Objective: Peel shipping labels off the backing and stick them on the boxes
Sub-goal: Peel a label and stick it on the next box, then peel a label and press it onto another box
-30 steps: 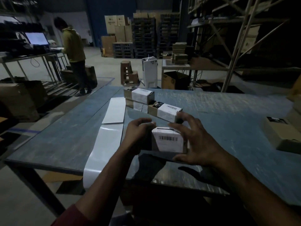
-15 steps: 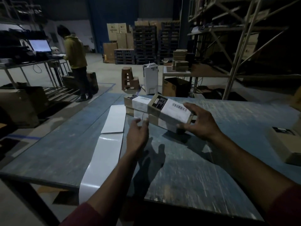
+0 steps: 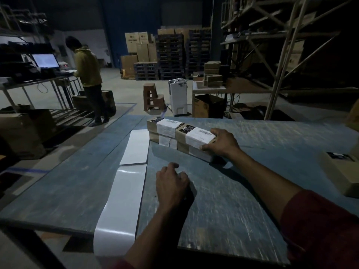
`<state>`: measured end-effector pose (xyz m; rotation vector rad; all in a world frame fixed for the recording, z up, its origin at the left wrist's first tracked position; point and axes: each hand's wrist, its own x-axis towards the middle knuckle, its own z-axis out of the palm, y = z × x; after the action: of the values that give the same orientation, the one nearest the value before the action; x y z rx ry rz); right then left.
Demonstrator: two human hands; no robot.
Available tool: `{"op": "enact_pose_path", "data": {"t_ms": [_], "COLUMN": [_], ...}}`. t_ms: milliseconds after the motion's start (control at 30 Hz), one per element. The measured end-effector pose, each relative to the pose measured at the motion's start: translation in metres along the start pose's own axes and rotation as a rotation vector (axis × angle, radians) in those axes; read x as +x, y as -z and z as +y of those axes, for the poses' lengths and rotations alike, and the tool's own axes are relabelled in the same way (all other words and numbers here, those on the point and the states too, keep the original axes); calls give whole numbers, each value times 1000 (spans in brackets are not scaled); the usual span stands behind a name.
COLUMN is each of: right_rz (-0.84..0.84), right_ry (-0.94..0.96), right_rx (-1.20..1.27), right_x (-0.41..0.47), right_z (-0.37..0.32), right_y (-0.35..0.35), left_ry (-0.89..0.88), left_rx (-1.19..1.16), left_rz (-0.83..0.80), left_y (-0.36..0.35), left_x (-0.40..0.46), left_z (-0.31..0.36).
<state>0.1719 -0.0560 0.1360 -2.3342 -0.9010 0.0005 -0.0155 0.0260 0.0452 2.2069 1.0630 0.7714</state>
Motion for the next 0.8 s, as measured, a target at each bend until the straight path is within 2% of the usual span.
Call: {"op": "enact_pose_path", "data": {"t_ms": [400,567,667,800], "right_rz": [19,61,86,143], "right_ry": [-55,-52,-97,-281], "right_rx": [82,96,-10,-296], "right_x": [0,-40,-77,-122], "right_z": [-2,25,63,123], "right_y": [-5,15,41,95], "left_ry": [-24,-138,-220,-368], "left_rx": [-24,141,210,167], "left_rz": [-3,-45,-152,-321], "left_y": [-1,0,-12,-51], "left_x": [-3,-13,-20,-38], "left_z": [-3,10,31,77]}}
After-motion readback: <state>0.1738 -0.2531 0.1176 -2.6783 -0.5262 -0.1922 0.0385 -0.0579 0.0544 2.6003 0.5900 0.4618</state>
